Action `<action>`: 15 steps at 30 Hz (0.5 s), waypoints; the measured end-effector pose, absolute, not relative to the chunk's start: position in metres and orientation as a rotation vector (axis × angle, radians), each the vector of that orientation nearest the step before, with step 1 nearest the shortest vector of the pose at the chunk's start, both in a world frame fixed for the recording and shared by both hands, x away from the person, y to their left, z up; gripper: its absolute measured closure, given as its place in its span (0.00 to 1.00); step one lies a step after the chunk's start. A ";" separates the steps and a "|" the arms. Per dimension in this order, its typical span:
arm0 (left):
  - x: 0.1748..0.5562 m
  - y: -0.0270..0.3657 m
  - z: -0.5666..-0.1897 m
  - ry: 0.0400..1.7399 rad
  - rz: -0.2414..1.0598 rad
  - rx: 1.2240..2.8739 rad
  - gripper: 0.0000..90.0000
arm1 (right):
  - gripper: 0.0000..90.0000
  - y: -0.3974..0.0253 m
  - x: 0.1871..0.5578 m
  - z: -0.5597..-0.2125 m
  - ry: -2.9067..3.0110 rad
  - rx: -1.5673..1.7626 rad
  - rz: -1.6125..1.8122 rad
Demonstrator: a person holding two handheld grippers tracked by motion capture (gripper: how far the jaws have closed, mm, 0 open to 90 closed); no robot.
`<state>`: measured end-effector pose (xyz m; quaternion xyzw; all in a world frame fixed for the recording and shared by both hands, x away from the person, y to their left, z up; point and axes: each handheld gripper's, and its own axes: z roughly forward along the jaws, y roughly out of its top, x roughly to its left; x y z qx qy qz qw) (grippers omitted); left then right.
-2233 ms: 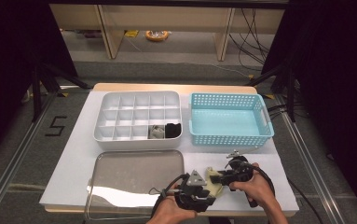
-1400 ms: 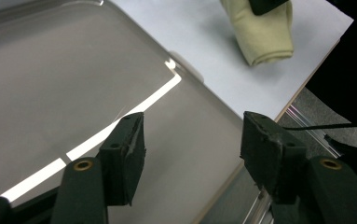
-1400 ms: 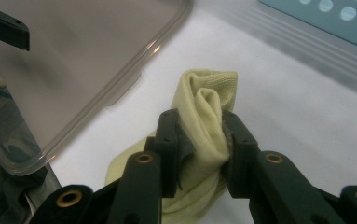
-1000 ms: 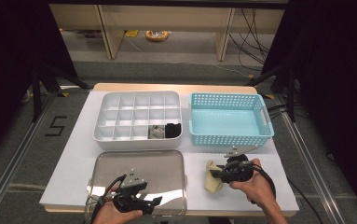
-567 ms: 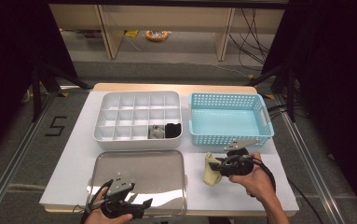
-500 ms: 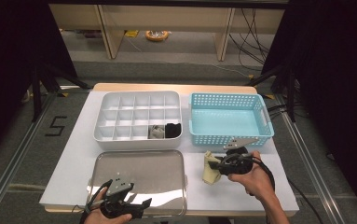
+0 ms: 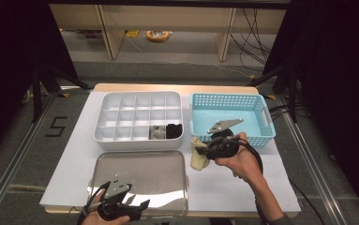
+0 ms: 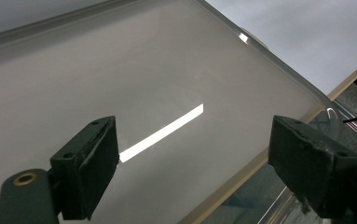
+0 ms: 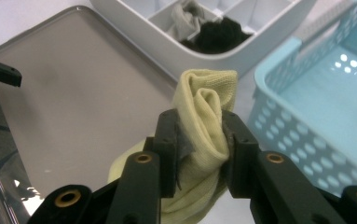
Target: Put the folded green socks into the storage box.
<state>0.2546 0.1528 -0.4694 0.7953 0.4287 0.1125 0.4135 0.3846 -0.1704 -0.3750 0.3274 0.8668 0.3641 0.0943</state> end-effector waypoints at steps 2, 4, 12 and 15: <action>0.255 0.153 -0.469 1.078 0.284 1.999 0.18 | 0.79 -0.163 0.389 -0.368 2.578 0.950 1.080; 0.255 0.154 -0.470 1.074 0.282 2.011 0.18 | 0.79 -0.156 0.392 -0.361 2.583 0.947 1.078; 0.253 0.153 -0.468 1.060 0.276 2.011 0.18 | 0.79 -0.132 0.412 -0.353 2.584 0.901 1.068; 0.253 0.152 -0.468 1.062 0.286 1.997 0.18 | 0.79 -0.125 0.417 -0.351 2.585 0.901 1.071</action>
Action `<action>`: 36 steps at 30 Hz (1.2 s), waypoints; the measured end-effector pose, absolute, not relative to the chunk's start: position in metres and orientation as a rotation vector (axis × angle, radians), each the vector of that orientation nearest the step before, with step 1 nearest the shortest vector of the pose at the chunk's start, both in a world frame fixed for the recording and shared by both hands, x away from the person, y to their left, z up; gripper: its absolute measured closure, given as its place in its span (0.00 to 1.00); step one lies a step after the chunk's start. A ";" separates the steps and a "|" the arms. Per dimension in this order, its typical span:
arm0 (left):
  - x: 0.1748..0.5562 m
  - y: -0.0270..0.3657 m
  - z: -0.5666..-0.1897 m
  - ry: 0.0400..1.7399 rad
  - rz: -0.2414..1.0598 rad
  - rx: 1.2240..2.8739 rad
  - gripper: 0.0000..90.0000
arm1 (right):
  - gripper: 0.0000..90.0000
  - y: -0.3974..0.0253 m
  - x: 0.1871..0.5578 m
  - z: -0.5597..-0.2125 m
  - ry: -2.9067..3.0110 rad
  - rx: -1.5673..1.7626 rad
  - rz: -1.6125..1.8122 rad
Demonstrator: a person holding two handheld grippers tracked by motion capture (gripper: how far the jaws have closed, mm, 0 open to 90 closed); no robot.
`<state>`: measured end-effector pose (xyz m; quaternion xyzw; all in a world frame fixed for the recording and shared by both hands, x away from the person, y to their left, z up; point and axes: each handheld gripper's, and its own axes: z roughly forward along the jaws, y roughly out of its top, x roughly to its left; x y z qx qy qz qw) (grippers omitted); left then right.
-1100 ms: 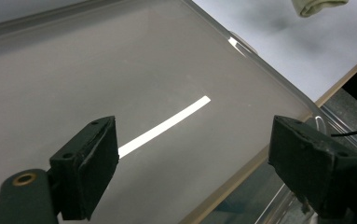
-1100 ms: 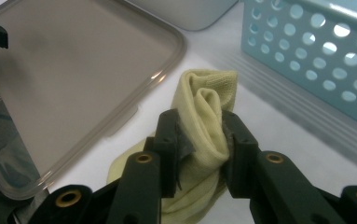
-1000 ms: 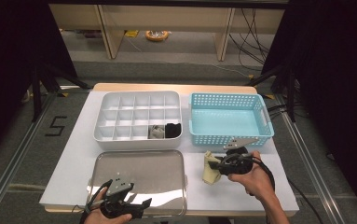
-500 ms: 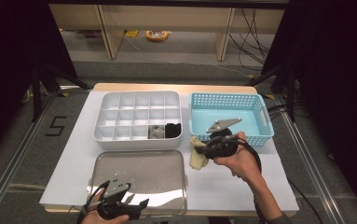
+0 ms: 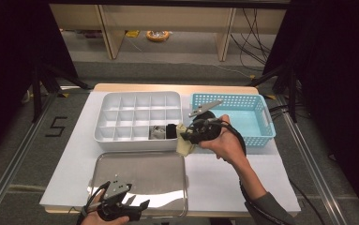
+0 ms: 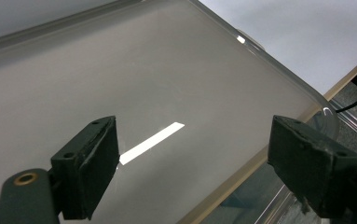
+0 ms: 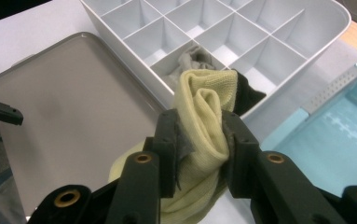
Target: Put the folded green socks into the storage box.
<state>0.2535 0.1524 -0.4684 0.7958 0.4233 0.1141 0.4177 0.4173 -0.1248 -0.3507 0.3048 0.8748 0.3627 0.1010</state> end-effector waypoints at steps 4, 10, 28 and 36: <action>0.253 0.153 -0.467 1.060 0.280 2.013 0.18 | 0.79 -0.117 0.422 -0.348 2.606 0.892 1.052; 0.252 0.152 -0.466 1.060 0.294 1.995 0.18 | 0.79 -0.091 0.434 -0.345 2.622 0.889 1.032; 0.249 0.150 -0.465 1.038 0.297 2.009 0.18 | 0.79 -0.024 0.471 -0.341 2.682 0.876 0.930; 0.249 0.152 -0.463 1.028 0.280 2.014 0.18 | 0.79 0.004 0.486 -0.347 2.692 0.847 0.901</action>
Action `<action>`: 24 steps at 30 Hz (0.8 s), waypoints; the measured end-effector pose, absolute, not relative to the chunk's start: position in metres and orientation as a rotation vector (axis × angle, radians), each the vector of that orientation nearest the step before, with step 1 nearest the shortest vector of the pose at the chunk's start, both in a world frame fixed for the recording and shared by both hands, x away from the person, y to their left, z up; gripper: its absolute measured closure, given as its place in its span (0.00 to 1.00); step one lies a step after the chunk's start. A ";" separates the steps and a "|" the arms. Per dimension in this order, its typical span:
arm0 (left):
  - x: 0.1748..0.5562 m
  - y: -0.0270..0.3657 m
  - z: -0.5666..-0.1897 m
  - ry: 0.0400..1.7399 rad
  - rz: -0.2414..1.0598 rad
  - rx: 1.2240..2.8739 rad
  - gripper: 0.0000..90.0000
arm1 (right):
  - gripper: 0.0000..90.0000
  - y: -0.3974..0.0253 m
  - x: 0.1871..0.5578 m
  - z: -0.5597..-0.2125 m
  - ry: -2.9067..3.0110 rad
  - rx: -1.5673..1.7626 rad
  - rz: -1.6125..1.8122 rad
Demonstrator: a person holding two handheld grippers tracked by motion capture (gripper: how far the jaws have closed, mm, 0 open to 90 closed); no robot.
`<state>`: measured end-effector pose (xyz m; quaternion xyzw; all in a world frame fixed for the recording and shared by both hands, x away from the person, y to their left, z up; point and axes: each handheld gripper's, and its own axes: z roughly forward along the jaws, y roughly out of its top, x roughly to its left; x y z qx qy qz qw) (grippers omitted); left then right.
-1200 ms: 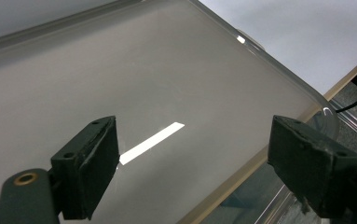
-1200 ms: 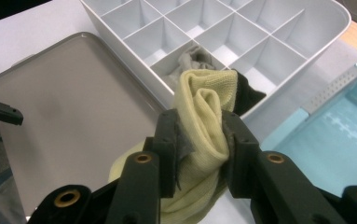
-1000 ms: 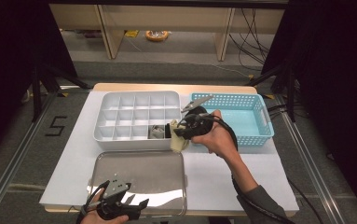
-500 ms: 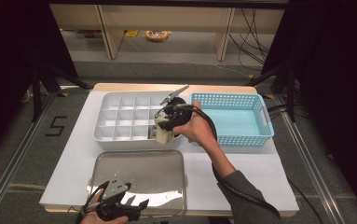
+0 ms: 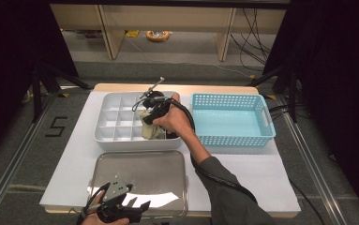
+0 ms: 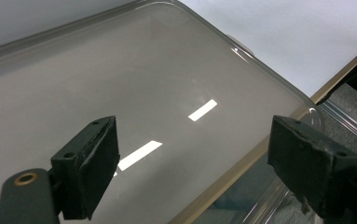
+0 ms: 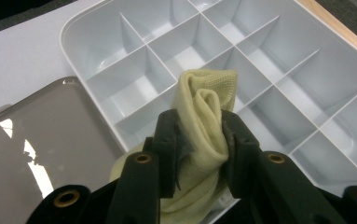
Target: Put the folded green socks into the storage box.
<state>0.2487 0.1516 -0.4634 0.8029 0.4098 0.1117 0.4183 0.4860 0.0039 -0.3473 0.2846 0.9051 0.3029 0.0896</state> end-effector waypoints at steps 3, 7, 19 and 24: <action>0.247 0.149 -0.464 1.040 0.264 1.994 0.18 | 0.79 0.012 0.491 -0.352 2.696 0.855 0.896; 0.247 0.149 -0.464 1.023 0.276 2.011 0.18 | 0.79 0.022 0.500 -0.360 2.688 0.881 0.888; 0.247 0.150 -0.463 1.011 0.285 2.015 0.18 | 0.78 0.050 0.515 -0.385 2.673 0.897 0.802; 0.247 0.150 -0.463 1.005 0.285 2.020 0.18 | 0.78 0.057 0.514 -0.397 2.681 0.882 0.767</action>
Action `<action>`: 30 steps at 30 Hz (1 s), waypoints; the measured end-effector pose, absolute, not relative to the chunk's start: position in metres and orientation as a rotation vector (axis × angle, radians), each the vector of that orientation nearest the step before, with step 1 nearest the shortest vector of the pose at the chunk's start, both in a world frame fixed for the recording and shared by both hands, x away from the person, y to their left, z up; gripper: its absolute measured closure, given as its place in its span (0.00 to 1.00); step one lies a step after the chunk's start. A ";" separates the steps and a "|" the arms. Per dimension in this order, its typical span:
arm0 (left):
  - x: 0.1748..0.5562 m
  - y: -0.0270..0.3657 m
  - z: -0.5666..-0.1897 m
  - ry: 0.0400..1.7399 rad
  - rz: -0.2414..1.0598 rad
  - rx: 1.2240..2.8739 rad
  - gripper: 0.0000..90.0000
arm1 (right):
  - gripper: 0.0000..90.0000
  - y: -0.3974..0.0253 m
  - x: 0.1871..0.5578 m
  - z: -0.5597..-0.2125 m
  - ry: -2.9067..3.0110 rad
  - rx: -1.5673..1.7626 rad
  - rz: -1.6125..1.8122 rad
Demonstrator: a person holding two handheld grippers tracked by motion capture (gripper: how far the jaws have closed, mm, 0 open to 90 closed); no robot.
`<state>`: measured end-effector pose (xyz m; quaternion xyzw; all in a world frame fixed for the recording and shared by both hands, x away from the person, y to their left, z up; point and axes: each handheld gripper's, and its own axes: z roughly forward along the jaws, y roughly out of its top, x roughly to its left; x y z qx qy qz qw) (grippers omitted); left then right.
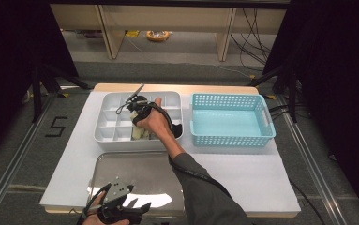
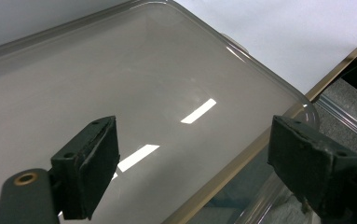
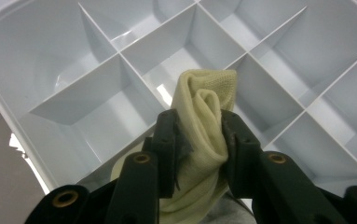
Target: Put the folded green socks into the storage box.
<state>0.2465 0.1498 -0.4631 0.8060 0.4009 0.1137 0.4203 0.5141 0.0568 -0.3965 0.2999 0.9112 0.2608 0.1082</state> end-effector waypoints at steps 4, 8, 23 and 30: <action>0.246 0.149 -0.464 0.998 0.278 2.023 0.18 | 0.76 0.060 0.511 -0.406 2.689 0.864 0.751; 0.246 0.148 -0.465 1.008 0.291 2.016 0.18 | 0.74 0.061 0.505 -0.411 2.717 0.841 0.744; 0.247 0.149 -0.465 0.997 0.279 2.022 0.18 | 0.81 0.049 0.500 -0.397 2.721 0.833 0.852; 0.246 0.146 -0.466 1.006 0.274 2.011 0.18 | 0.92 0.054 0.504 -0.420 2.769 0.856 0.723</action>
